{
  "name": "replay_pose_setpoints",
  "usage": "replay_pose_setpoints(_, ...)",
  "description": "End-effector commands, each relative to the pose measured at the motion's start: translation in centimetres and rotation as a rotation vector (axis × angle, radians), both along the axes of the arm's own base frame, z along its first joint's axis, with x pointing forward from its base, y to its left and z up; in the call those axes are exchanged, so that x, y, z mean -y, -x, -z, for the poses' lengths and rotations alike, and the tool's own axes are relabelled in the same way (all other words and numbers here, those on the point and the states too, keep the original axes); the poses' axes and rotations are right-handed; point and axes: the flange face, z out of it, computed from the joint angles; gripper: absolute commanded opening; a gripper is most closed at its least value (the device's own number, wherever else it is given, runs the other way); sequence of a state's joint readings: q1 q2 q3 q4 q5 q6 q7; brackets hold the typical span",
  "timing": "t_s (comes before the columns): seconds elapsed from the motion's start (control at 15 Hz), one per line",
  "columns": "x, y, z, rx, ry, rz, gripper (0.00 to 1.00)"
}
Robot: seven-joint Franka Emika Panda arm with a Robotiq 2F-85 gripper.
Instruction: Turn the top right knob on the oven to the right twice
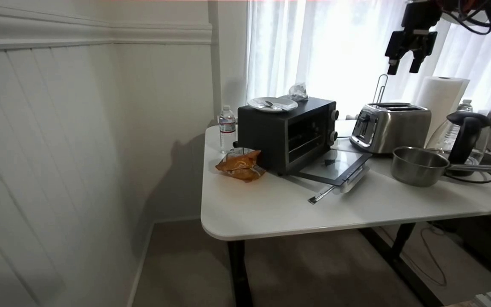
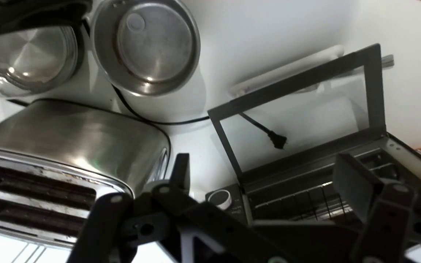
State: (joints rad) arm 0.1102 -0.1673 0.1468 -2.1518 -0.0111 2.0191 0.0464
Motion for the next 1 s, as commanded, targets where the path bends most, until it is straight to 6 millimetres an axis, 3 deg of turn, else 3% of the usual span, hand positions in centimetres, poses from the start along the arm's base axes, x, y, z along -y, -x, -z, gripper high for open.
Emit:
replay_pose_setpoints(0.0, -2.3, -2.3, 1.2, 0.084, -0.011, -0.061, 1.0)
replay_pose_setpoints(0.13, -3.1, -3.8, 2.3, 0.132, -0.018, -0.077, 1.0)
replay_pose_setpoints(0.2, -2.4, -2.2, 1.6, 0.098, -0.031, -0.051, 1.0)
replay_pose_setpoints(0.4, -2.8, -3.5, 3.0, 0.112, -0.033, -0.061, 1.0)
replay_pose_setpoints(0.8, -2.9, -3.7, 2.7, 0.118, -0.034, -0.062, 1.0)
replay_pose_setpoints(0.93, -3.7, -4.7, 3.6, 0.153, -0.03, -0.072, 1.0)
